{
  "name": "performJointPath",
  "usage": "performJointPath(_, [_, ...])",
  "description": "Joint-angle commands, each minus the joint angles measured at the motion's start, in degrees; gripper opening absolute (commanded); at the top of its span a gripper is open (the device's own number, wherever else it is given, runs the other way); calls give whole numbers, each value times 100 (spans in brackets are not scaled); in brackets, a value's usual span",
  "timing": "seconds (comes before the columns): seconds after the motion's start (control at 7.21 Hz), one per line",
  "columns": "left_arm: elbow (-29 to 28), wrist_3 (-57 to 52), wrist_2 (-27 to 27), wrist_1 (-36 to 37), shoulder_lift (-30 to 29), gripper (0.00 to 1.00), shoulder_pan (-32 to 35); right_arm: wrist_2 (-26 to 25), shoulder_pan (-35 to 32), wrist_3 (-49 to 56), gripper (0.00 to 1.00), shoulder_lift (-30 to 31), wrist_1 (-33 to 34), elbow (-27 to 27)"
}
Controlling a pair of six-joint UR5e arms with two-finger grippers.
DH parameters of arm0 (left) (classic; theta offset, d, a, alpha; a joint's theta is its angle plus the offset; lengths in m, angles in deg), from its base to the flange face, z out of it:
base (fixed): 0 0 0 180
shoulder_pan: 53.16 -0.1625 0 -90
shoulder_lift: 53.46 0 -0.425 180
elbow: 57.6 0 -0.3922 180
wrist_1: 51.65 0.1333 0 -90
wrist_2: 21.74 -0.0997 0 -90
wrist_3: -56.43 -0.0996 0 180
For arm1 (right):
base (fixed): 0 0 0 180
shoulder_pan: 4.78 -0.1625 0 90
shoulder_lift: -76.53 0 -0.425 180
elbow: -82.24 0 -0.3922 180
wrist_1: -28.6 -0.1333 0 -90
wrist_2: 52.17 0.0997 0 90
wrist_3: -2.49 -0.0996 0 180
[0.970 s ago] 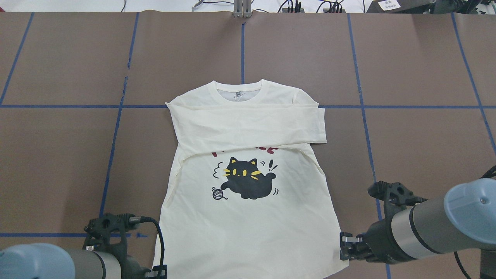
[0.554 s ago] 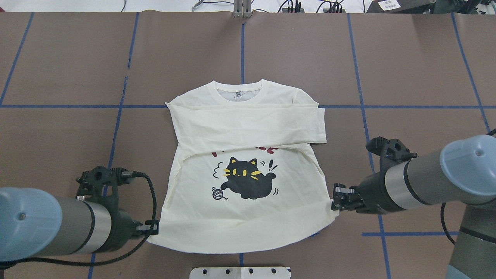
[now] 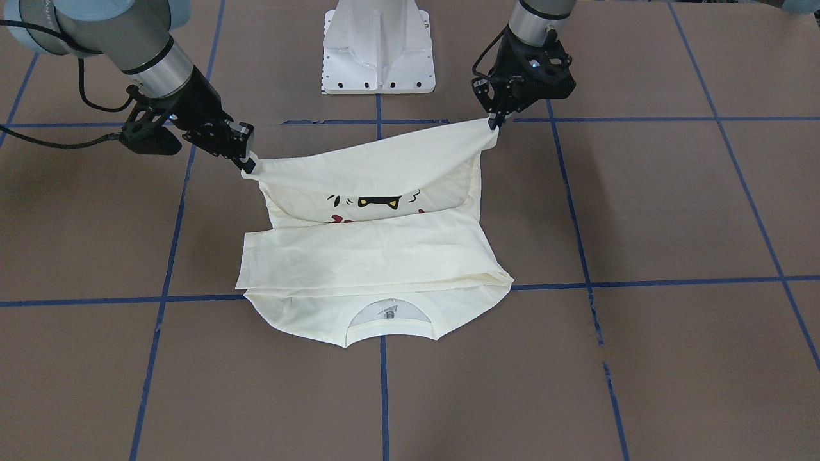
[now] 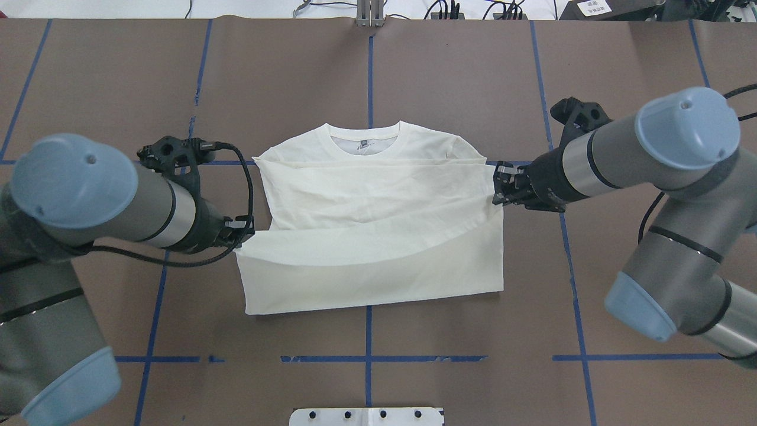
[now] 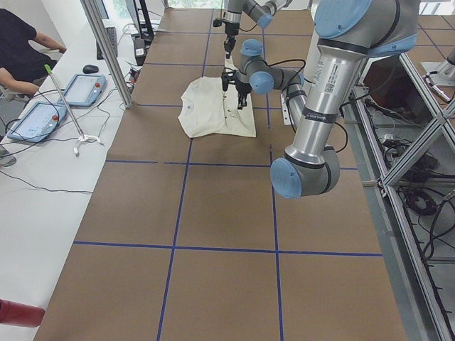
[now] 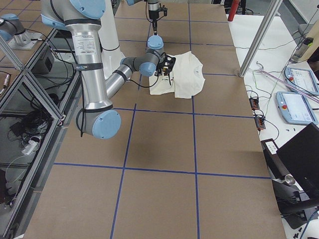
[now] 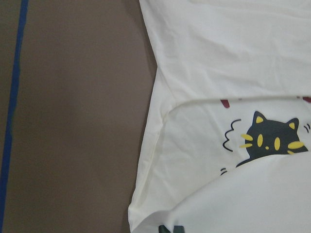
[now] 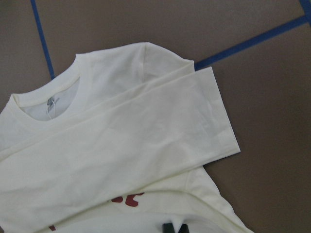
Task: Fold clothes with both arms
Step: 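Lift the hem with both grippers and fold it toward the collar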
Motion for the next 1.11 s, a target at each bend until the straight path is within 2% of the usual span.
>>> performJointPath(0.0, [-858,-577,21,-211,-349,0,702,70,-371,97,0,-728,2,-939])
performJointPath(0.28, [-1876,-625,30,-1114,-541,0,1073,79,-529,106,0,-1378,-7,-1870])
performJointPath(0.55, [-2721,-616,21,-1782,-814,0,1075,79,-705,115,0,-1723,-7,-2496])
performJointPath(0.83, [-3477,-572,13,-2294,-1095,0,1075,70,-733,150,0,-1750,-16,-2717])
performJointPath(0.97, [-3620,-590,4,-2391,-1122,0,1083,62,-724,159,0,-1750,-16,-2814])
